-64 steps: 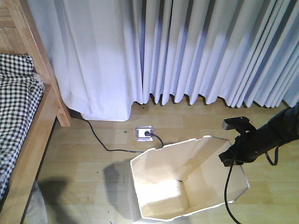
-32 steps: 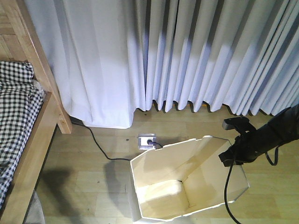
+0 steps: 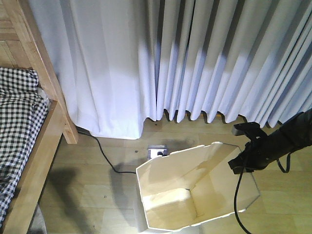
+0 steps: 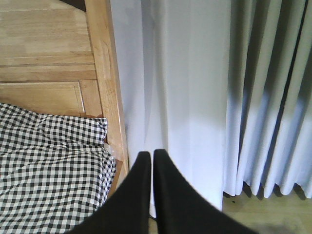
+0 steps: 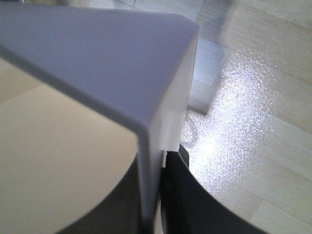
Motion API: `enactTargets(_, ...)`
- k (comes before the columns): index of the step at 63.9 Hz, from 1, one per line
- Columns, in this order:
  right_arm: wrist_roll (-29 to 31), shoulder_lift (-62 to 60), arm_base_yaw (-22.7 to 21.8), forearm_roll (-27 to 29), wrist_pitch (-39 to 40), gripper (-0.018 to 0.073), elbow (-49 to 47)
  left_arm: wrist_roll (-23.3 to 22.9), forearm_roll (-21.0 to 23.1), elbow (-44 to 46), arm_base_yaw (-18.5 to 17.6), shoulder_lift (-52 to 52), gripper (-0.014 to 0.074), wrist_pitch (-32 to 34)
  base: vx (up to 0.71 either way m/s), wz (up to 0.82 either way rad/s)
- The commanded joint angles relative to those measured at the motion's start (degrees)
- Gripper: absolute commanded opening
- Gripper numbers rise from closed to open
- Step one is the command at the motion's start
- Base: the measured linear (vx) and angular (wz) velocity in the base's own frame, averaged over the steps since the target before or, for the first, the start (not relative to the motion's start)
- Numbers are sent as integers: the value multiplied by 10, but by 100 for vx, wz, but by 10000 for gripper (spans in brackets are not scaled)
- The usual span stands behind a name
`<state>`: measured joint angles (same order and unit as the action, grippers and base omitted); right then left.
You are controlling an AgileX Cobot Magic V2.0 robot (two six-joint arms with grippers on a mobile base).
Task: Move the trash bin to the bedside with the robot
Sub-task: 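Drive closer to the bedside by the curtains with the bin held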
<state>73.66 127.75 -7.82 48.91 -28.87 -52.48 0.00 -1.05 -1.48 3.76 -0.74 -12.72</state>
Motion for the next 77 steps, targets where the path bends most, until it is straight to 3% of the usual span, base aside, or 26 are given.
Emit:
enactTargets(1, -3, -41, -1, 37, -84, -5, -8, 0, 2, -11, 1, -8, -6, 40, 6, 3)
enactTargets(68, -3, -41, -1, 39, -84, -5, -8, 0, 2, -11, 1, -8, -6, 40, 2, 0)
enactTargets(77, -52, -32, -1, 54, -75, -5, -16, 0, 2, -11, 1, -8, -6, 40, 0, -1)
